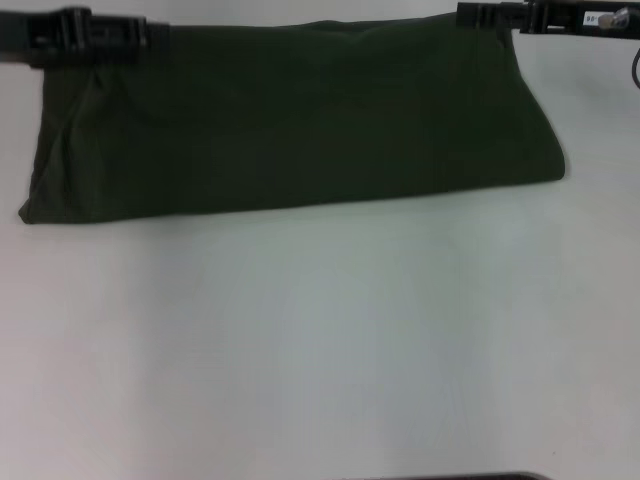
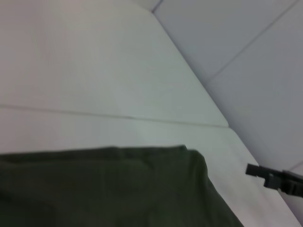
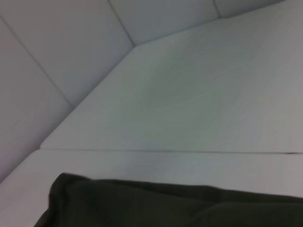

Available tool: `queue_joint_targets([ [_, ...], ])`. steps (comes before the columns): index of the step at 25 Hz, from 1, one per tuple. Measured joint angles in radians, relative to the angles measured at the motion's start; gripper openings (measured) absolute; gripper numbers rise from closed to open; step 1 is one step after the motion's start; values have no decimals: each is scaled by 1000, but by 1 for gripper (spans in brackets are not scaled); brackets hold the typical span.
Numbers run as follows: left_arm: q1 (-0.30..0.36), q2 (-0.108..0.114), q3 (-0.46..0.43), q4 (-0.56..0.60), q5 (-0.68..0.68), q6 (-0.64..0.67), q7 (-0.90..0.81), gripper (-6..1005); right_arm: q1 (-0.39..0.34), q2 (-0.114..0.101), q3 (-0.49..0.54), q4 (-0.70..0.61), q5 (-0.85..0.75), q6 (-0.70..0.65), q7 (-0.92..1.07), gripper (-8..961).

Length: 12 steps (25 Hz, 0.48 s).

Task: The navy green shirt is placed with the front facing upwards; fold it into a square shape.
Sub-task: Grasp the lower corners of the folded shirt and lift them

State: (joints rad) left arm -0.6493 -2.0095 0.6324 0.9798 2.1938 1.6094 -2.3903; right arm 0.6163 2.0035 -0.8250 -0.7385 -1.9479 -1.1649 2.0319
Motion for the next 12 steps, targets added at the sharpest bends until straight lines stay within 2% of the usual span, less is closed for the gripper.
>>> queue_joint_targets([
  [3,6,4,0,-12,12,41,-8,619,-7,4,0,2,0,-20,-6,914],
  [6,17,21,-2,-23,50,66,-60,676,-13,5,0,0,-7,-39,-5,931],
  [12,25,86,-21,-59,205,79,-209,698,-23,7,1,-10,-37,-83,0,930],
])
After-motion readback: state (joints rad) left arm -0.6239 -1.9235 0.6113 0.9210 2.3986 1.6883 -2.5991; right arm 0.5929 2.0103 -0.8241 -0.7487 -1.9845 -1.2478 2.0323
